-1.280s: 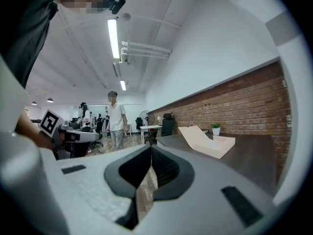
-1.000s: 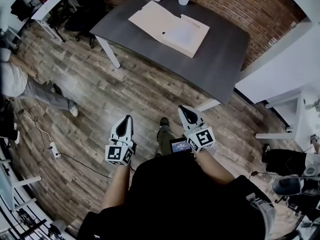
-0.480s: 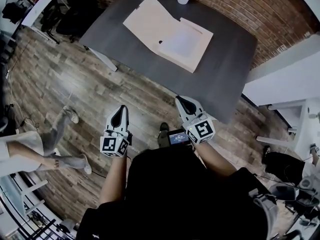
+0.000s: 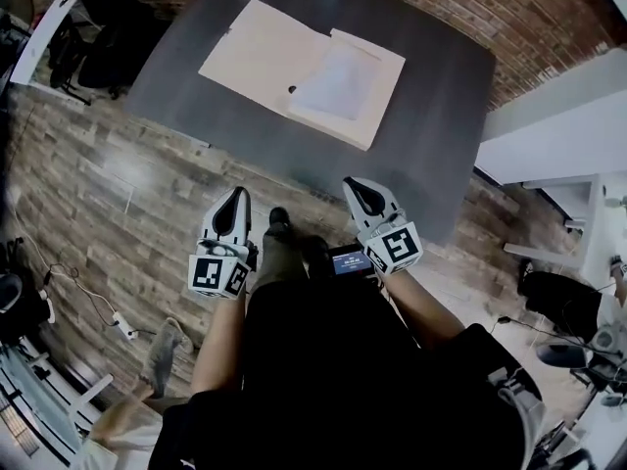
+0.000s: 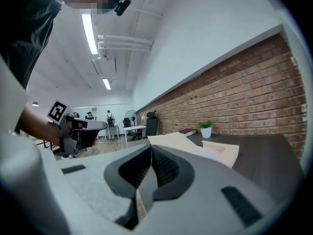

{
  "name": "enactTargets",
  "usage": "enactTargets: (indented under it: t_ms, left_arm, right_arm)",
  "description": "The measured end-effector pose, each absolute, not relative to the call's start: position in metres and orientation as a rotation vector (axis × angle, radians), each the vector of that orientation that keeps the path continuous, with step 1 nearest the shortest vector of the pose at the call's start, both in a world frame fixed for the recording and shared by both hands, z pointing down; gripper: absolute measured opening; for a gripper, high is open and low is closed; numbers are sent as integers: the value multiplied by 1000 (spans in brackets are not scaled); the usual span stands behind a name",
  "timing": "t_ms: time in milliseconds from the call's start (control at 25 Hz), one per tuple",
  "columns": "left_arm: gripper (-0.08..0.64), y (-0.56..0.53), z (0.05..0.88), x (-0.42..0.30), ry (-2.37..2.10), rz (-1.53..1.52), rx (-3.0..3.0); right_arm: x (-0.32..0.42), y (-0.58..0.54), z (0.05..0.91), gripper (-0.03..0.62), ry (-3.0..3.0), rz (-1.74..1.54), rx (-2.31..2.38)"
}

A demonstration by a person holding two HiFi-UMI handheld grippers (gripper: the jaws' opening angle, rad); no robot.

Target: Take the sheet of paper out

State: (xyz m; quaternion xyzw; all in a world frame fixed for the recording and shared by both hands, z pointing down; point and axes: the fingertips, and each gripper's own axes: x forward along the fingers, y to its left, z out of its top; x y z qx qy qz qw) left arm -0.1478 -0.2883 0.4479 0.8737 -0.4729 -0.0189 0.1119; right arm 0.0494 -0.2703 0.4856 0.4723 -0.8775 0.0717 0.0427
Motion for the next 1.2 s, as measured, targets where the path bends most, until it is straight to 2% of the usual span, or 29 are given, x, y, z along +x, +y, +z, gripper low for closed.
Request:
enactTargets:
  t_ms: [320,680,920,1200]
  left_arm:
    - [15,-412,464,-109,-1109,-23,2637]
    - [48,-536,469,-70,-799,23,2694]
    - [87,-579,510,-48,-616,228,2633]
    - [114,-587,590,-21,-331,635,2470]
  right_arm:
    - [93,-340,497,6,-2497,257,1680]
    - [97,-427,475,6,-2327,243,1870]
    - [108,-449,473,6,-2211,232,2006]
    - [148,-453,478,6,-2067,227,2140]
